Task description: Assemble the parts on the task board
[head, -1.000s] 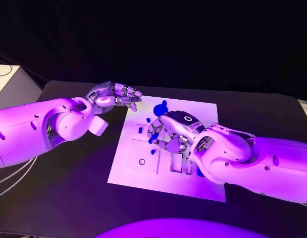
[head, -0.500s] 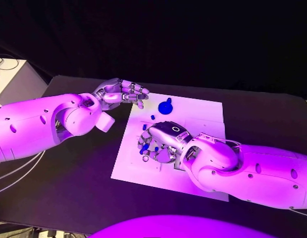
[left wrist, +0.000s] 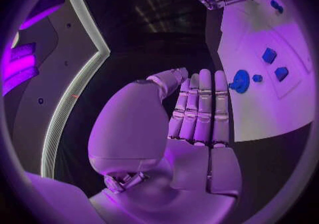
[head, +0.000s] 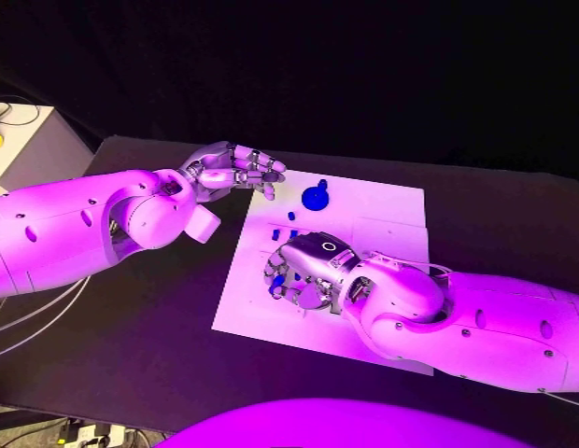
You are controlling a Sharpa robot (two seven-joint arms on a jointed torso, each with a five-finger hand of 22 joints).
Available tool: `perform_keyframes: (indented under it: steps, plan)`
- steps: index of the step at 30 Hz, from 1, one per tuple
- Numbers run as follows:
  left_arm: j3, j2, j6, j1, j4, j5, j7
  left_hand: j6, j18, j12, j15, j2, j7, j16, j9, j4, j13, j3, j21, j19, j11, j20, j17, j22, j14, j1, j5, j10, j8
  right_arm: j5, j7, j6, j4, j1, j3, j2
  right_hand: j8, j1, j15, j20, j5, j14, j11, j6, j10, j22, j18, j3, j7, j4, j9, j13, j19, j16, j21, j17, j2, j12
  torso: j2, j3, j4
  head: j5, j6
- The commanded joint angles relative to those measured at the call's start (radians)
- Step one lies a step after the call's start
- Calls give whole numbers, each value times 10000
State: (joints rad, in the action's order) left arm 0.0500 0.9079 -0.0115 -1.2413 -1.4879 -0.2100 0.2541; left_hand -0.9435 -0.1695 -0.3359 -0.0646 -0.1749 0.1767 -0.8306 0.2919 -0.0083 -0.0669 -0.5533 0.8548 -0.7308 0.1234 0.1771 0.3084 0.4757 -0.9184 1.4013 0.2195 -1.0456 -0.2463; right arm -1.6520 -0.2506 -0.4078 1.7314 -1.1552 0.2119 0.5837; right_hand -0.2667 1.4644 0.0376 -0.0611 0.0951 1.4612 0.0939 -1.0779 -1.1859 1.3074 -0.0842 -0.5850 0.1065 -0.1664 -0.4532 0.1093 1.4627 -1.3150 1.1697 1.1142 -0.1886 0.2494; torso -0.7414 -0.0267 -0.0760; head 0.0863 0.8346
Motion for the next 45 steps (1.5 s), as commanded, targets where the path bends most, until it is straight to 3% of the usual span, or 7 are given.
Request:
perform_keyframes:
  steps: [1,18,45]
  plan:
    - [-6,-11,171,1,-22,70,71,-19,-113,36,-74,80,71,43,14,12,-9,60,-61,-60,39,11,16,-9,-30,1,-3,-15,45,-389,-179,252,-42,35,6,-34,-43,19,0,-2,37,153,-538,10,-611,1345,166,-439,66,405,-21,427,221,-35,10,10,76,8,-5,-6,-14,17,35]
    - [-6,18,162,1,-35,70,61,-19,-113,36,-74,80,71,43,14,12,-9,60,-61,-60,39,11,16,-9,-30,1,-3,-15,45,-488,-362,746,-142,95,31,-20,-51,2,0,-3,55,156,-538,12,-618,1348,165,-445,67,422,-32,437,221,-38,9,17,72,4,12,-6,3,79,115]
    - [-6,27,205,1,-31,70,12,-16,-113,69,-78,84,73,55,15,24,-12,73,-86,-69,42,15,25,-22,-29,-4,-3,-25,55,-536,-413,766,-84,133,38,66,-65,-29,-1,-5,83,164,-539,15,-630,1365,171,-461,65,452,-53,455,228,-53,44,47,73,-6,8,-5,1,65,129]
